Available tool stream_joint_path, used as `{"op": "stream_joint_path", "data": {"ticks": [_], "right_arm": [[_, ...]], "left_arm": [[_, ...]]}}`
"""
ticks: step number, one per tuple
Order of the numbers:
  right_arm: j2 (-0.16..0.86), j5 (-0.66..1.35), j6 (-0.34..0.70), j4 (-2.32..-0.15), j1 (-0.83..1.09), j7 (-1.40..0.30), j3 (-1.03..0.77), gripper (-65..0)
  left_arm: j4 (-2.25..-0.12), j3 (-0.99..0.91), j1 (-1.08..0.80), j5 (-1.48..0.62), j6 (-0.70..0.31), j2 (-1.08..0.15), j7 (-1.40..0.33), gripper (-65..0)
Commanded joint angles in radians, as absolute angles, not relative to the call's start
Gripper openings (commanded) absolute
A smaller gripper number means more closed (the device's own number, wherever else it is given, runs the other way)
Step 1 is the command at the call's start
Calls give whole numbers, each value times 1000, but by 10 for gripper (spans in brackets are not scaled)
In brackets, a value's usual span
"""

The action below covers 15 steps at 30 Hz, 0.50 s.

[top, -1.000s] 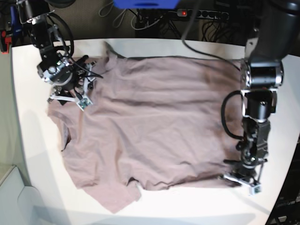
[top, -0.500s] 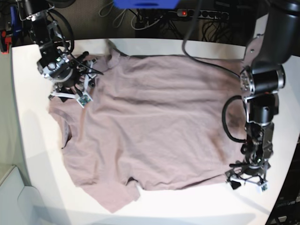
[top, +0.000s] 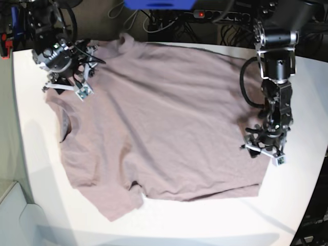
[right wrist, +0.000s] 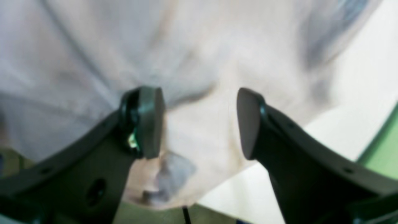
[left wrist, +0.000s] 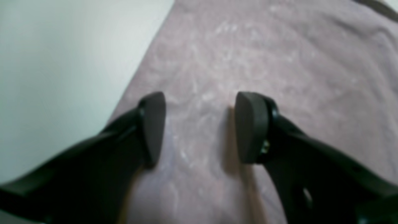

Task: Layout the t-shirt on the table in an organized manner, then fold the t-shirt properly
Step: 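Pull the shirt's side edge outward with the left gripper, then grasp the sleeve near the right gripper and tug it outward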

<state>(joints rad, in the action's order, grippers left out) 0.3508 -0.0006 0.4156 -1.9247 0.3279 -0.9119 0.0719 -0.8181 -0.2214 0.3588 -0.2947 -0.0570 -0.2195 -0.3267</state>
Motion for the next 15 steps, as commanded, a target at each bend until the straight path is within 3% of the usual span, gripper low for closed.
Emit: {"op": "stream_joint_path", "data": {"ticks": [1, 15], "right_arm": [[358, -1, 420, -1962, 338, -903, 58, -272], [358, -1, 420, -1906, 371, -894, 58, -271]], "left_arm": [[-802, -225, 378, -298, -62, -231, -320, -288], [-630, -223, 400, -298, -62, -381, -171, -283]]}}
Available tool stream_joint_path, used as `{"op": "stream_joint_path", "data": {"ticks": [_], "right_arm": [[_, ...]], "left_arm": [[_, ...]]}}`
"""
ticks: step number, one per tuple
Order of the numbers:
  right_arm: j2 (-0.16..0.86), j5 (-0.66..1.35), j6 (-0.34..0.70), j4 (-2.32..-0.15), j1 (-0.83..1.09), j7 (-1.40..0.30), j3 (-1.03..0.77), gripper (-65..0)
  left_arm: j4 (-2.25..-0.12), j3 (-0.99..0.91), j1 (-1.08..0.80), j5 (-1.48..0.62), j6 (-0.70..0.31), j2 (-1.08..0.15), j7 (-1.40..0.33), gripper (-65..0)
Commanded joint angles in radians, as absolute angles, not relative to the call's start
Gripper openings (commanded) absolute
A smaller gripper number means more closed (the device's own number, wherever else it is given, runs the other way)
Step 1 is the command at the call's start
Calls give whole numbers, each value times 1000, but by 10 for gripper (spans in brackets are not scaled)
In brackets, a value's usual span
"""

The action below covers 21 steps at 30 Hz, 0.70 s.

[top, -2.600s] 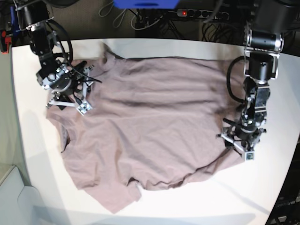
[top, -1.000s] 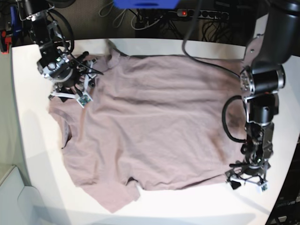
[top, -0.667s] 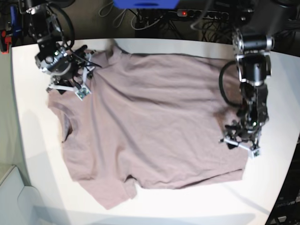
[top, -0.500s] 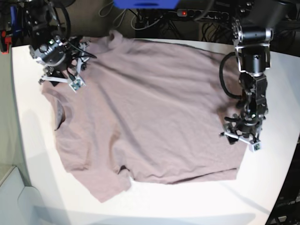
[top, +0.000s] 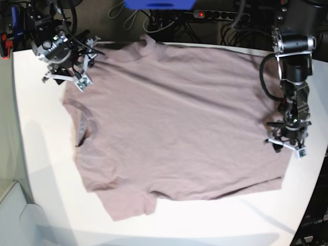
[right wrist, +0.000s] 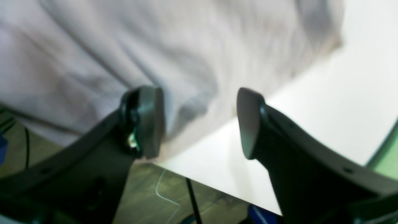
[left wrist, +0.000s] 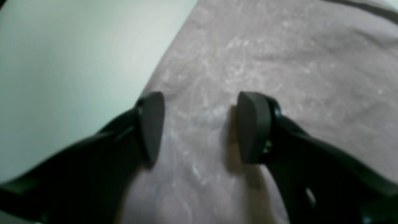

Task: Layout the t-shirt on the table in an organized manner, then fold the t-shirt properly
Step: 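Grasp the sleeve near the right gripper and tug it outward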

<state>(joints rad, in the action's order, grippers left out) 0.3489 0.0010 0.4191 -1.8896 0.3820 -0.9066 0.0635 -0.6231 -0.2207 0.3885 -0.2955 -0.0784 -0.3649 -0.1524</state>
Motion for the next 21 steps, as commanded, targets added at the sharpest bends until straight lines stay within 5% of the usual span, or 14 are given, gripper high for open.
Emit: {"op": "stream_joint_path", "data": {"ticks": [1, 13, 21], "right_arm": [[358, -1, 420, -1906, 364, -895, 58, -271], [341, 1, 420, -1865, 168, -898, 62, -269], [338, 1, 420, -1506, -183, -892, 61, -273]], "left_arm": [[-631, -223, 400, -298, -62, -395, -171, -283], [-888, -232, 381, -306, -62, -476, -325, -285], [-1095, -234, 265, -300, -58, -415, -418, -284]]}}
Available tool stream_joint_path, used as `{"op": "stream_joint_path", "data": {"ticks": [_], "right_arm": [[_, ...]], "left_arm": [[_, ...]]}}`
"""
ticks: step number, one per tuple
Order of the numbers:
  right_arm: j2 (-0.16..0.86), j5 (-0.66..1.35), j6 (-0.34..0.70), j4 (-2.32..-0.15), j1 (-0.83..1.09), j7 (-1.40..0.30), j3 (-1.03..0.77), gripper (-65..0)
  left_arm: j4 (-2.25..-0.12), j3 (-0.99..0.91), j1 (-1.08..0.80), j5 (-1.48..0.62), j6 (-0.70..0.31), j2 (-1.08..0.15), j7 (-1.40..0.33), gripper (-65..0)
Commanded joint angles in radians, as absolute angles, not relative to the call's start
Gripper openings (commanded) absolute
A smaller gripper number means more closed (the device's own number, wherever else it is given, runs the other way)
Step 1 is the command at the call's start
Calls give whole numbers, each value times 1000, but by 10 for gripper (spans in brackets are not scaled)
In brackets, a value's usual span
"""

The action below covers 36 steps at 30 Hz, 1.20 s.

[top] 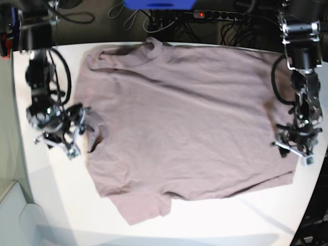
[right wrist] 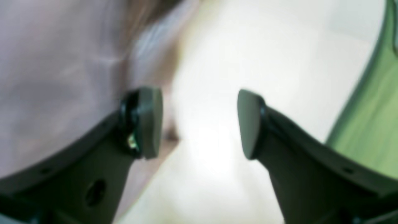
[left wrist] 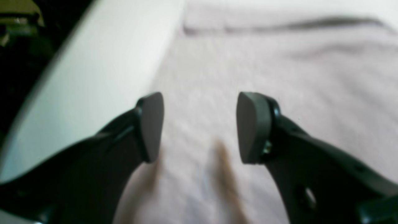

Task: Layout the t-shirt on the table in an organized manner, then fold the t-shirt properly
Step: 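Grasp the sleeve near the right gripper and tug it outward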

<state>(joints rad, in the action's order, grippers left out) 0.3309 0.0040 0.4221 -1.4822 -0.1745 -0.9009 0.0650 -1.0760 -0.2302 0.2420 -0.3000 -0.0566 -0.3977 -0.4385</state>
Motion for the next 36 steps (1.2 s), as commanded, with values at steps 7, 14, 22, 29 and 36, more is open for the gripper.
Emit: {"op": "stream_joint_path", "data": {"ticks": [7, 14, 22, 29, 36], "right_arm": [[340, 2, 421, -1219, -358, -792, 61, -273], [295, 1, 421, -1205, -361, -780, 62, -273], [268, 1, 421, -1199, -358, -779, 62, -273], [268, -1, 415, -1162, -312, -673, 62, -271], [311, -1, 400, -1006, -303, -575, 58, -273]], "left_arm": [[-1033, -234, 223, -300, -61, -390, -415, -284], [-1000, -234, 209, -300, -61, -390, -415, -284], [-1001, -234, 208, -300, -61, -390, -415, -284], [-1001, -234, 208, -300, -59, -390, -415, -284], [-1000, -234, 209, -300, -58, -390, -415, -284]]}}
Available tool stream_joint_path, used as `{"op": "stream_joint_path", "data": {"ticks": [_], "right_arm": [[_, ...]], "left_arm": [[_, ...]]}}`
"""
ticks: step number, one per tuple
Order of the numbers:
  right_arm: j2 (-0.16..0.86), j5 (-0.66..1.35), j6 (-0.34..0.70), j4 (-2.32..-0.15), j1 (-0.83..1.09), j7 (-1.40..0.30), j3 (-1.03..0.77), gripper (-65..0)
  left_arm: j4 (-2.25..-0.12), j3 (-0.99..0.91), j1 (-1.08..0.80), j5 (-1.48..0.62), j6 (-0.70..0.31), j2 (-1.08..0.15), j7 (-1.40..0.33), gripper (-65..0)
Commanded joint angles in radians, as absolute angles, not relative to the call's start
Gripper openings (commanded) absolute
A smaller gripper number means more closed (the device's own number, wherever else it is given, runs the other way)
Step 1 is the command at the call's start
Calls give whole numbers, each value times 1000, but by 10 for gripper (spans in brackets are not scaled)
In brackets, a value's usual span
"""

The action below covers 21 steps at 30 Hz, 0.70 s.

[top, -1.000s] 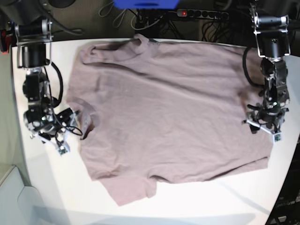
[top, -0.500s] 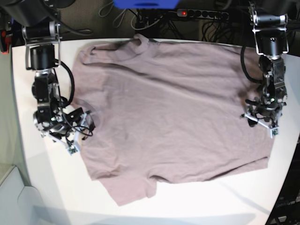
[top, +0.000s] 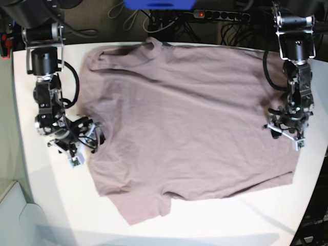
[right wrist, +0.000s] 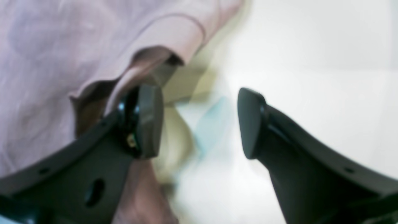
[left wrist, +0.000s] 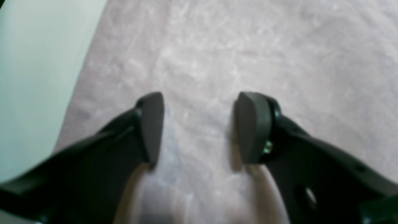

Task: Layout the t-shirt on the table in an organized manner, then fold the t-shirt properly
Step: 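Grasp the sleeve near the right gripper and tug it outward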

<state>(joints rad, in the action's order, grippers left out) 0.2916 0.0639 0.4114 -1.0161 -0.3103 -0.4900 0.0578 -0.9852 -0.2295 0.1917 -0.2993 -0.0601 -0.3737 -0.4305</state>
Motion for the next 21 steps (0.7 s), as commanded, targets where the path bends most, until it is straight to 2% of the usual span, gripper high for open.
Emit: {"op": "stream_joint_path", "data": {"ticks": [1, 4, 12, 17, 21], "right_arm": [[320, -1, 375, -997, -302, -564, 58, -273], [361, -1, 325, -981, -302, -553, 58, -273], [456, 2, 320, -993, -302, -556, 54, -273], [446, 4, 325, -1135, -243, -565, -22, -270], [390, 1, 325, -1290, -199, -565, -24, -269]], "left_arm": [[-1000, -234, 211, -300, -58, -390, -415, -284], [-1000, -234, 214, -300, -58, -390, -415, -284], [-1000, -234, 216, -300, -58, -390, -415, -284], [-1000, -234, 216, -300, -58, -389, -415, -284], [-1000, -234, 216, -300, -58, -389, -415, -284]]}}
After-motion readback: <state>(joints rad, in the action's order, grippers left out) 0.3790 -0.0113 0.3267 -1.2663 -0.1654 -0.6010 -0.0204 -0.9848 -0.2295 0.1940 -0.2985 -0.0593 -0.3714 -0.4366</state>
